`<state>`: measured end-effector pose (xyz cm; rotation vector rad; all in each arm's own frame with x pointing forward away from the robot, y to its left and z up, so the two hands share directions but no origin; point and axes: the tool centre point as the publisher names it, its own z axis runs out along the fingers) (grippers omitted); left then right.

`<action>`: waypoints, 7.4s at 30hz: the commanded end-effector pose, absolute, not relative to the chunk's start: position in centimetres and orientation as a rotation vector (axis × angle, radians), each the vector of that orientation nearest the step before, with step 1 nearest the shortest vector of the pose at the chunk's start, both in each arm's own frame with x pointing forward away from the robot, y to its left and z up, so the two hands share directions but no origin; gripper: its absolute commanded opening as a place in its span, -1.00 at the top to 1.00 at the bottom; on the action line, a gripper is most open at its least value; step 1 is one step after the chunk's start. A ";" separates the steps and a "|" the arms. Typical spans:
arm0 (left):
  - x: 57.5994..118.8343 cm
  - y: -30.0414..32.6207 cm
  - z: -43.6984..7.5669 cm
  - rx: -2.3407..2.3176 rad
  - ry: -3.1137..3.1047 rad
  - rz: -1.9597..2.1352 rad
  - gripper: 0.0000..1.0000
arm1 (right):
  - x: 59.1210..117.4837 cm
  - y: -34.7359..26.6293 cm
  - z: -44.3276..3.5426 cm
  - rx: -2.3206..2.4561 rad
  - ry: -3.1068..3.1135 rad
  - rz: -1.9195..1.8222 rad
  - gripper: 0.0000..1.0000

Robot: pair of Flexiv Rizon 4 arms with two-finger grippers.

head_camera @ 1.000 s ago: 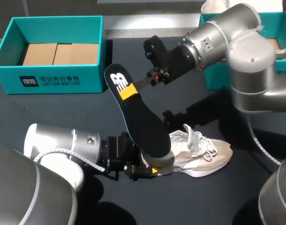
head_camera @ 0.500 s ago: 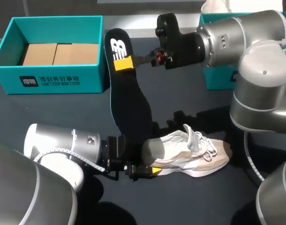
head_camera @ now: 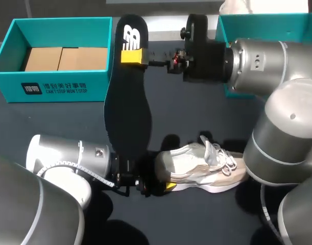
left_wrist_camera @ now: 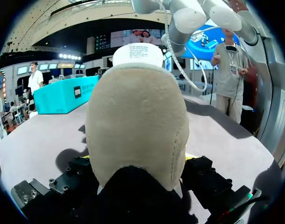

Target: Take the shoe out of the shoebox, open the shoe tongue, remove and reinsert the insole, then place the shoe into the shoebox

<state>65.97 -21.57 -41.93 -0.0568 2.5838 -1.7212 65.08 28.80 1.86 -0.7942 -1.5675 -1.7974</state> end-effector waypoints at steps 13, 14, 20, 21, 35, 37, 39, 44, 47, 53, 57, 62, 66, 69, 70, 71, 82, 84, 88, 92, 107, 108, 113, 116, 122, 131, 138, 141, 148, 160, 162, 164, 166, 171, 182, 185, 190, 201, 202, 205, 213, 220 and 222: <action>65.9 -21.7 -42.0 -0.058 2.584 -1.718 1.00 | 65.7 27.2 6.2 -0.884 -1.568 -1.764 1.00; 65.9 -21.7 -42.0 -0.058 2.584 -1.718 1.00 | 65.7 26.9 7.1 -0.867 -1.561 -1.774 1.00; 65.9 -21.7 -42.0 -0.058 2.584 -1.718 1.00 | 64.5 25.4 11.3 -0.835 -1.574 -1.704 1.00; 65.9 -21.7 -42.0 -0.058 2.584 -1.718 1.00 | 64.3 25.2 11.7 -0.854 -1.570 -1.685 1.00; 65.9 -21.7 -42.0 -0.058 2.584 -1.718 1.00 | 61.6 22.2 11.9 -0.904 -1.652 -1.554 1.00; 65.9 -21.7 -42.0 -0.058 2.584 -1.718 1.00 | 61.1 22.0 11.9 -0.915 -1.647 -1.563 1.00; 65.9 -21.7 -42.0 -0.058 2.584 -1.718 1.00 | 60.7 22.0 11.6 -0.922 -1.666 -1.586 1.00; 65.9 -21.7 -42.0 -0.058 2.584 -1.718 1.00 | 60.0 22.4 11.5 -0.971 -1.621 -1.624 1.00; 65.9 -21.7 -42.0 -0.058 2.584 -1.718 1.00 | 59.2 22.9 11.7 -0.976 -1.601 -1.641 1.00; 65.9 -21.7 -42.0 -0.058 2.584 -1.718 1.00 | 58.5 23.2 12.1 -0.970 -1.577 -1.659 1.00; 65.9 -21.7 -42.0 -0.058 2.584 -1.718 1.00 | 58.4 23.3 12.2 -0.963 -1.578 -1.660 1.00; 65.9 -21.7 -42.0 -0.058 2.584 -1.718 1.00 | 58.7 23.4 11.9 -0.958 -1.579 -1.662 1.00; 65.9 -21.7 -42.0 -0.058 2.584 -1.718 1.00 | 59.6 23.4 11.5 -0.970 -1.573 -1.663 1.00; 65.9 -21.7 -42.0 -0.058 2.584 -1.718 1.00 | 60.3 23.3 11.4 -0.979 -1.565 -1.670 1.00; 65.9 -21.7 -42.0 -0.058 2.584 -1.718 1.00 | 60.5 23.3 11.4 -0.974 -1.567 -1.671 1.00; 65.9 -21.7 -42.0 -0.058 2.584 -1.718 1.00 | 60.7 23.3 11.3 -0.975 -1.566 -1.670 1.00; 65.9 -21.7 -42.0 -0.058 2.584 -1.718 1.00 | 61.5 23.5 10.9 -0.954 -1.603 -1.667 1.00; 65.9 -21.7 -42.0 -0.058 2.584 -1.718 1.00 | 61.6 23.5 10.8 -0.945 -1.624 -1.672 1.00; 65.9 -21.7 -42.0 -0.058 2.584 -1.718 1.00 | 61.7 23.5 10.8 -0.949 -1.621 -1.670 1.00; 65.9 -21.7 -42.0 -0.058 2.584 -1.718 1.00 | 61.7 23.5 10.8 -0.949 -1.621 -1.670 1.00; 64.9 -21.4 -40.4 -0.043 2.638 -1.667 -1.00 | 61.7 23.5 10.8 -0.949 -1.621 -1.670 1.00; 64.8 -21.4 -40.3 -0.045 2.640 -1.666 -1.00 | 61.7 23.5 10.8 -0.949 -1.621 -1.670 1.00; 64.4 -20.6 -39.6 -0.109 2.694 -1.586 -1.00 | 61.7 23.5 10.8 -0.949 -1.621 -1.670 1.00; 64.1 -20.1 -39.0 -0.143 2.771 -1.509 -1.00 | 61.7 23.5 10.8 -0.949 -1.621 -1.670 1.00; 63.3 -19.6 -37.7 -0.255 2.954 -1.284 -1.00 | 61.7 23.5 10.8 -0.949 -1.621 -1.670 1.00; 62.6 -19.0 -36.0 -0.545 3.042 -0.958 -1.00 | 61.7 23.5 10.8 -0.949 -1.621 -1.670 1.00; 62.0 -19.1 -34.8 -0.679 3.046 -0.776 -1.00 | 61.7 23.5 10.8 -0.949 -1.621 -1.670 1.00; 61.8 -18.9 -34.6 -0.702 3.055 -0.724 -1.00 | 61.7 23.5 10.8 -0.949 -1.621 -1.670 1.00; 61.6 -18.7 -33.9 -0.755 3.090 -0.590 -1.00 | 61.7 23.5 10.8 -0.949 -1.621 -1.670 1.00; 61.4 -17.5 -33.0 -0.791 3.055 -0.498 -1.00 | 61.7 23.5 10.8 -0.949 -1.621 -1.670 1.00; 61.4 -17.4 -32.6 -0.775 3.043 -0.477 -1.00 | 61.7 23.5 10.8 -0.949 -1.621 -1.670 1.00; 61.4 -17.3 -32.5 -0.775 3.045 -0.467 -1.00 | 61.7 23.5 10.8 -0.949 -1.621 -1.670 1.00; 61.5 -17.1 -32.3 -0.771 3.046 -0.455 -1.00 | 61.7 23.5 10.8 -0.949 -1.621 -1.670 1.00; 61.6 -17.1 -31.9 -0.770 3.045 -0.417 -1.00 | 61.7 23.5 10.8 -0.949 -1.621 -1.670 1.00; 62.1 -17.3 -31.5 -0.757 3.039 -0.421 -1.00 | 61.7 23.5 10.8 -0.949 -1.621 -1.670 1.00; 62.4 -17.2 -31.5 -0.755 3.038 -0.434 -1.00 | 61.7 23.5 10.8 -0.949 -1.621 -1.670 1.00; 63.7 -17.8 -31.3 -0.722 3.051 -0.449 -1.00 | 61.7 23.5 10.8 -0.949 -1.621 -1.670 1.00; 66.9 -20.2 -31.8 -0.611 3.132 -0.318 -1.00 | 61.7 23.5 10.8 -0.949 -1.621 -1.670 1.00; 67.2 -20.4 -32.0 -0.603 3.134 -0.319 -1.00 | 61.7 23.5 10.8 -0.949 -1.621 -1.670 1.00; 67.8 -21.0 -32.6 -0.584 3.140 -0.328 -1.00 | 61.7 23.5 10.8 -0.949 -1.621 -1.670 1.00; 68.9 -22.7 -34.5 -0.552 3.155 -0.333 -1.00 | 61.7 23.5 10.8 -0.949 -1.621 -1.670 1.00; 69.0 -23.7 -36.0 -0.567 3.156 -0.340 -1.00 | 61.7 23.5 10.8 -0.949 -1.621 -1.670 1.00; 69.0 -24.1 -36.6 -0.601 3.157 -0.289 -1.00 | 61.7 23.5 10.8 -0.949 -1.621 -1.670 1.00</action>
